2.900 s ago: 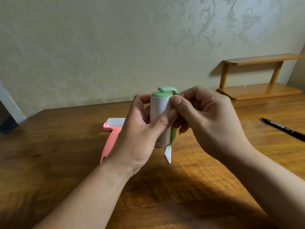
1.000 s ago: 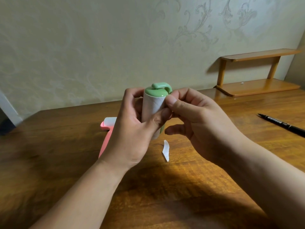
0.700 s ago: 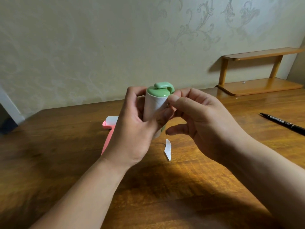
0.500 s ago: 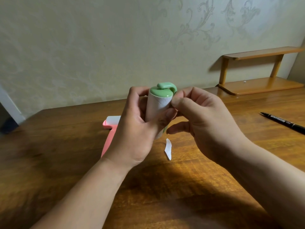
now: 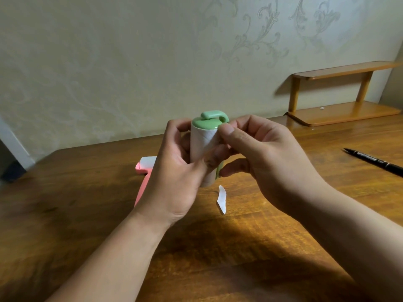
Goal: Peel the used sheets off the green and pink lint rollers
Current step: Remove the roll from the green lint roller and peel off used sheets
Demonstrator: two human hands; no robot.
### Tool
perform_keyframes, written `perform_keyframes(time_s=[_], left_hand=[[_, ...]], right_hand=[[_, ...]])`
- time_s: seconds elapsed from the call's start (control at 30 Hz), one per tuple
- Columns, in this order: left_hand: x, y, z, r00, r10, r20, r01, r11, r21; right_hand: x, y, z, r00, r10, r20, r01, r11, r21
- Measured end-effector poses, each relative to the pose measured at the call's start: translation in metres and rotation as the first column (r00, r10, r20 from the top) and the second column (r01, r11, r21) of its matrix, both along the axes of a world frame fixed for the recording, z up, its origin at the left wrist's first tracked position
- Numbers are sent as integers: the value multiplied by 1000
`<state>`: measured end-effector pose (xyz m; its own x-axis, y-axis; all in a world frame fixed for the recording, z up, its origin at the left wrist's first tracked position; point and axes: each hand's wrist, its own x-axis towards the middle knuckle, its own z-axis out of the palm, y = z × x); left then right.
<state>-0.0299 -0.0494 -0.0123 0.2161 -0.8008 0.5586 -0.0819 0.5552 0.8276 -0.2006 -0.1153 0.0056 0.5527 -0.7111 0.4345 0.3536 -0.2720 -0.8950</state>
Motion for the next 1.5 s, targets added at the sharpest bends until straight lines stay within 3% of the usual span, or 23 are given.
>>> perform_keyframes(time_s=[0.63, 0.87, 1.23, 1.5], left_hand=[[0, -5, -6, 999, -45, -16, 45, 998, -34], [-1, -3, -3, 997, -48, -53, 46, 999, -28], [7, 0, 2, 998, 7, 64, -4, 999, -44], [17, -3, 0, 988, 74, 133, -69, 997, -37]], right_hand=[[1, 7, 0, 983, -176, -54, 167, 976, -141], [-1, 6, -1, 990, -137, -36, 129, 977, -168], [-2, 6, 4, 1000, 22, -18, -22, 1000, 0], [-6, 4, 6, 990, -76, -118, 67, 995, -79]])
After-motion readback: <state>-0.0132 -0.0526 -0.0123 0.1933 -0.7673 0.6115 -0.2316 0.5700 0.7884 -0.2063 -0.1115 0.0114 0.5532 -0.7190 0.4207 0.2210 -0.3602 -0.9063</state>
